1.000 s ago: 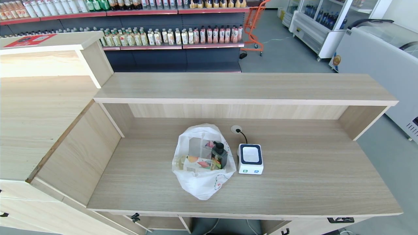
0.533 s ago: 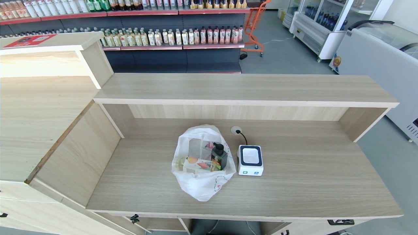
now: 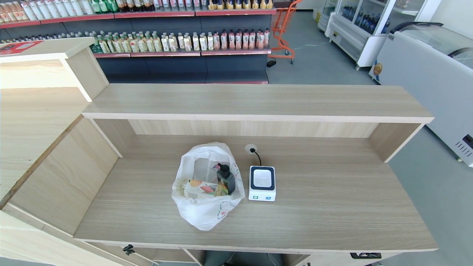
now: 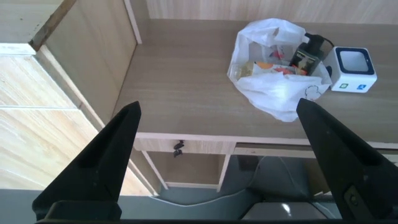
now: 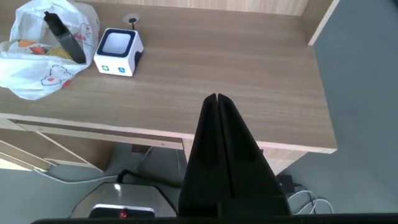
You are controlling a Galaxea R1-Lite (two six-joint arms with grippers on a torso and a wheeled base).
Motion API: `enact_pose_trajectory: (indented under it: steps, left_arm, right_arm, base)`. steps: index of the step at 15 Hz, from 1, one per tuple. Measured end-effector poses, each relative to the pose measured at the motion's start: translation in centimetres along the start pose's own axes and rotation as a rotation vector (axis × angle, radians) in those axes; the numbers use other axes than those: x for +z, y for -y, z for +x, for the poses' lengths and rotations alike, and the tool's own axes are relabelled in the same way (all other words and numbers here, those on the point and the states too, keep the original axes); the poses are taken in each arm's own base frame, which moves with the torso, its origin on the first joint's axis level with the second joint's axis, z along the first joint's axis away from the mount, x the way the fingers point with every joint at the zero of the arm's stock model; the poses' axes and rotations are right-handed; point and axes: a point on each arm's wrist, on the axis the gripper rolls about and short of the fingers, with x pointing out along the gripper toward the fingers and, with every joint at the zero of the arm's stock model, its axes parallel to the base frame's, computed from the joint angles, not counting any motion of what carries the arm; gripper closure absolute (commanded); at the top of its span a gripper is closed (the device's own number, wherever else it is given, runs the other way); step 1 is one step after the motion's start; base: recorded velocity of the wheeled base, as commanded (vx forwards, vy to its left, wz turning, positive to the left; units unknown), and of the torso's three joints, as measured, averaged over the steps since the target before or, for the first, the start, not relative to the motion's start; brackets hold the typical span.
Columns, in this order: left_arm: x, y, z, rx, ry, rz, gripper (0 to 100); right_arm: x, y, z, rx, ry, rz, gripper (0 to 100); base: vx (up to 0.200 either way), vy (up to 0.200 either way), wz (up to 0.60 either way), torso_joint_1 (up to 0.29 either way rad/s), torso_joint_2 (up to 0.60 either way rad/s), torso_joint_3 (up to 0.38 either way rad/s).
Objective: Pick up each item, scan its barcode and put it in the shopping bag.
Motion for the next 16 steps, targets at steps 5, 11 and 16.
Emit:
enact_pose_trajectory:
  steps: [5,11,16]
  left_arm:
    - [0.0,0.0,-0.01,0.0,0.001,-0.001,0]
    - [0.0,0.0,-0.01,0.002,0.001,-0.001,0]
    - [0.0,0.0,-0.01,0.002,0.001,-0.001,0]
  right_arm:
    - [0.0,0.0,0.0,-0.001,-0.001,0.0,100]
    - [0.0,0.0,0.0,0.001,-0.001,0.001,100]
    - [0.0,0.0,0.01,0.001,-0.001,-0.002,100]
  base:
    - [0.04,0.0,0.0,-0.003,0.0,0.0]
    - [0.0,0.0,0.0,0.0,0.0,0.0]
    - [0.0,0.0,0.0,0.0,0.0,0.0]
